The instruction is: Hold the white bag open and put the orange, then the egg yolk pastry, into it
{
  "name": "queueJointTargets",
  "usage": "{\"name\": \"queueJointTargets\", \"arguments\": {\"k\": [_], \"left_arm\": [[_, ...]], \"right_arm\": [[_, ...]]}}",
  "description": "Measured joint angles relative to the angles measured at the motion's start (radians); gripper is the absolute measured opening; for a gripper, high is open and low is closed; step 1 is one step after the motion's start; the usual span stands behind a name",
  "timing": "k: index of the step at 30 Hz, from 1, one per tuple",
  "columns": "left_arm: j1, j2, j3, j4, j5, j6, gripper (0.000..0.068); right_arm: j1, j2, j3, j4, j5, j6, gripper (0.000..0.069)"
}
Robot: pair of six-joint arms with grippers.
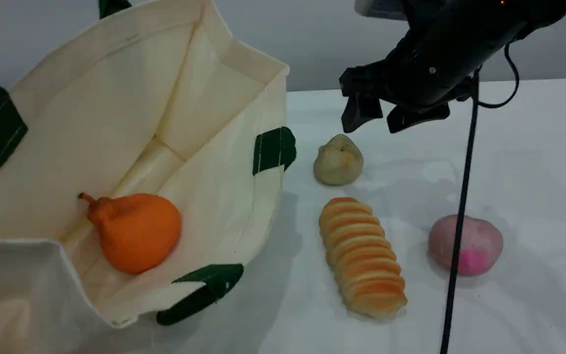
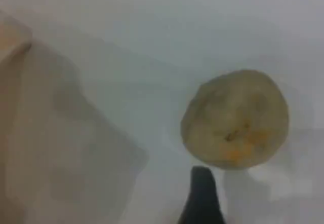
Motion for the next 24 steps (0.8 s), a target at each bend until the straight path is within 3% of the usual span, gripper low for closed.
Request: {"name": "queueJointTargets", "arguments": {"k": [6, 17, 24], "left_arm": [[0.0, 0.0, 0.0, 0.048, 0.0, -0.025, 0.0092], [0.0, 0.0, 0.0, -0.037, 0.0, -0.025, 0.0092], [0.0, 0.0, 0.0, -0.043, 0.0, -0.025, 0.0092]], "right_arm": [[0.0, 0.0, 0.0, 0.02, 0.005, -0.026, 0.0495], [0.0, 0.049, -0.067, 0.241, 0.062, -0.235, 0.0495], [0.0, 0.094, -0.12, 0.266, 0.088, -0.258, 0.0495]]}}
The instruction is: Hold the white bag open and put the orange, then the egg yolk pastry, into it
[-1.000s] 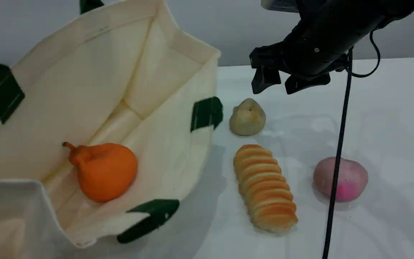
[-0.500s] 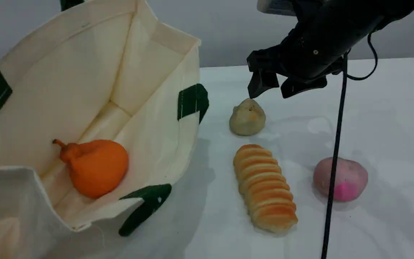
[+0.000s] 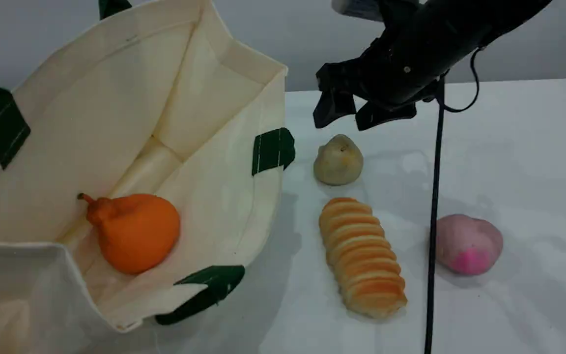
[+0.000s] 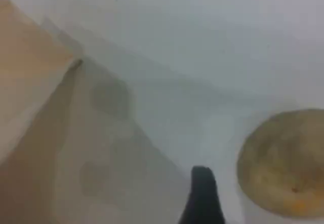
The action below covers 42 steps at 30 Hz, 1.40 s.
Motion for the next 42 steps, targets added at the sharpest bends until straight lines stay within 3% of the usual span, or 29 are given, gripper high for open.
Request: {"name": "queueJointTargets", "arguments": {"k": [26, 31, 37, 42], "left_arm": [[0.0, 0.0, 0.0, -0.034, 0.0, 0.006, 0.0092], [0.0, 0.0, 0.0, -0.058, 0.0, 0.018, 0.0092], [0.0, 0.0, 0.0, -0.059, 0.0, 0.018, 0.0092], [0.0, 0.0, 0.0, -0.059, 0.0, 0.021, 0.0092]], "right_arm": [[0.001, 0.153, -0.072, 0.029, -0.031, -0.043, 0.0488], [0.0, 0.175, -0.072, 0.032, -0.026, -0.045, 0.0402], [0.0, 0.177, -0.07, 0.033, 0.005, -0.044, 0.0176], [-0.012, 0.156, -0.068, 0.012, 0.029, -0.042, 0.0167]]}}
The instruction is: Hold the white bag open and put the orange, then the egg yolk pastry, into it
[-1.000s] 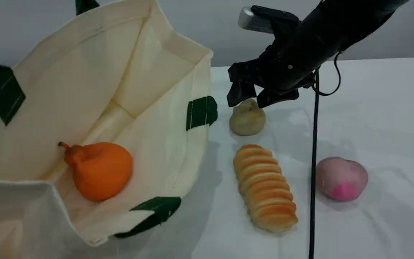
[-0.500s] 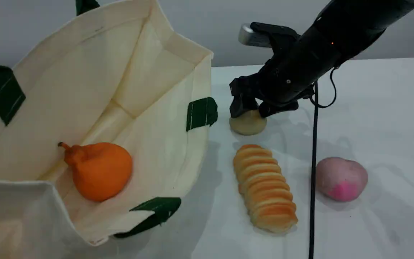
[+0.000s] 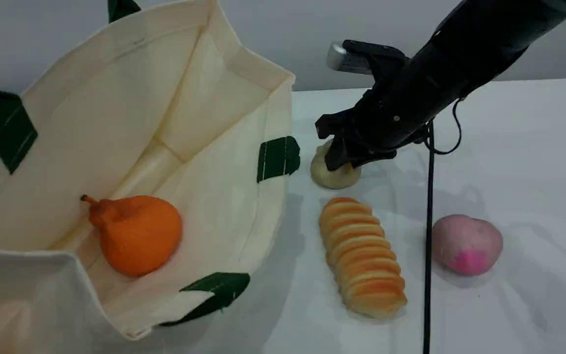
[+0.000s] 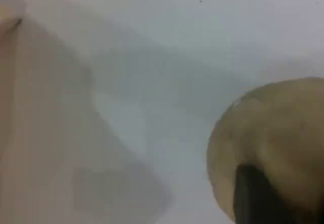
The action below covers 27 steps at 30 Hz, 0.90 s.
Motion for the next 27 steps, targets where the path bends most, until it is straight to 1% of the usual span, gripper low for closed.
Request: {"name": "queueJointTargets", "arguments": {"k": [4, 7, 11, 14, 16, 19, 22, 25, 27], "left_arm": [[0.0, 0.0, 0.0, -0.016, 0.0, 0.024, 0.0092], [0.0, 0.0, 0.0, -0.058, 0.0, 0.05, 0.0092], [0.0, 0.0, 0.0, -0.098, 0.0, 0.099, 0.0092], [0.0, 0.0, 0.0, -0.155, -0.005, 0.136, 0.0092], [0.0, 0.0, 0.0, -0.202, -0.041, 0.166, 0.0092], [0.0, 0.013, 0.0, -0.264, -0.08, 0.208, 0.0092], [0.0, 0.034, -0.002, -0.332, -0.079, 0.251, 0.0092], [0.0, 0.06, -0.035, -0.404, -0.079, 0.306, 0.0092], [0.0, 0.085, -0.074, -0.438, -0.08, 0.317, 0.0092]], "right_arm": [[-0.039, -0.06, 0.004, -0.067, 0.045, 0.075, 0.0154], [-0.098, -0.115, 0.002, -0.154, 0.043, 0.153, 0.0147], [-0.184, -0.186, 0.003, -0.282, 0.141, 0.269, 0.0146], [-0.25, -0.248, 0.003, -0.334, 0.207, 0.337, 0.0146], [-0.286, -0.294, 0.003, -0.334, 0.24, 0.357, 0.0146], [-0.293, -0.382, 0.003, -0.333, 0.28, 0.357, 0.0146], [-0.278, -0.467, 0.003, -0.334, 0.329, 0.356, 0.0143], [-0.27, -0.541, 0.007, -0.337, 0.385, 0.349, 0.014], [-0.258, -0.581, 0.022, -0.34, 0.412, 0.336, 0.0137]]}}
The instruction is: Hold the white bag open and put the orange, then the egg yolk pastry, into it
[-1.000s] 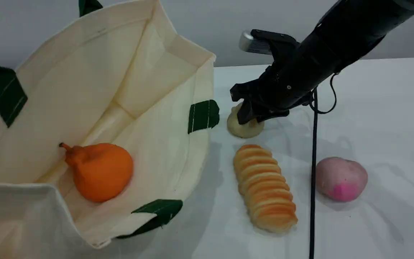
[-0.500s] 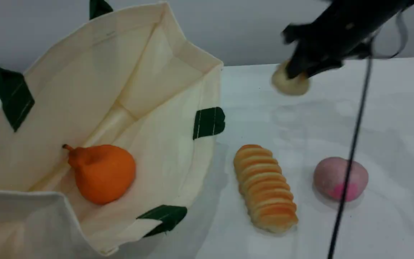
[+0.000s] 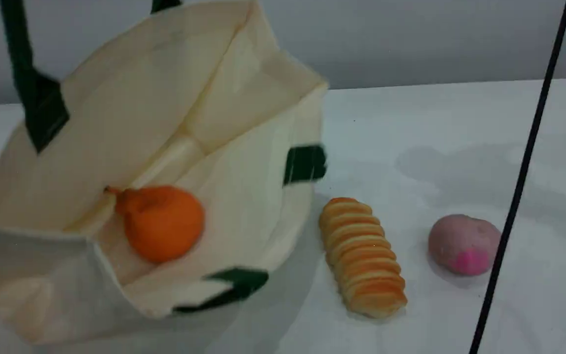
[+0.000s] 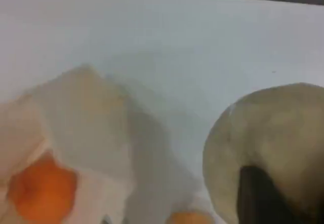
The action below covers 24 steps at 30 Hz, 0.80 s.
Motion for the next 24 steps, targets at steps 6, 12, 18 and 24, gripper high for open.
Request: {"name": "queueJointTargets", "arguments": {"k": [6, 12, 18, 24], "left_arm": [[-0.002, 0.079, -0.087, -0.071, 0.024, 0.027, 0.0092], [-0.018, 0.096, -0.087, -0.109, 0.036, 0.05, 0.0092], [-0.066, 0.096, -0.087, -0.097, 0.036, 0.056, 0.0092], [-0.073, 0.096, -0.087, -0.095, 0.033, 0.05, 0.0092]], "right_arm": [[0.034, -0.09, 0.101, 0.011, 0.023, -0.007, 0.0137], [0.061, -0.146, 0.253, 0.063, 0.032, -0.072, 0.0134], [0.13, -0.222, 0.371, 0.189, 0.086, -0.181, 0.0134], [0.258, -0.318, 0.44, 0.229, 0.017, -0.175, 0.0132]]}}
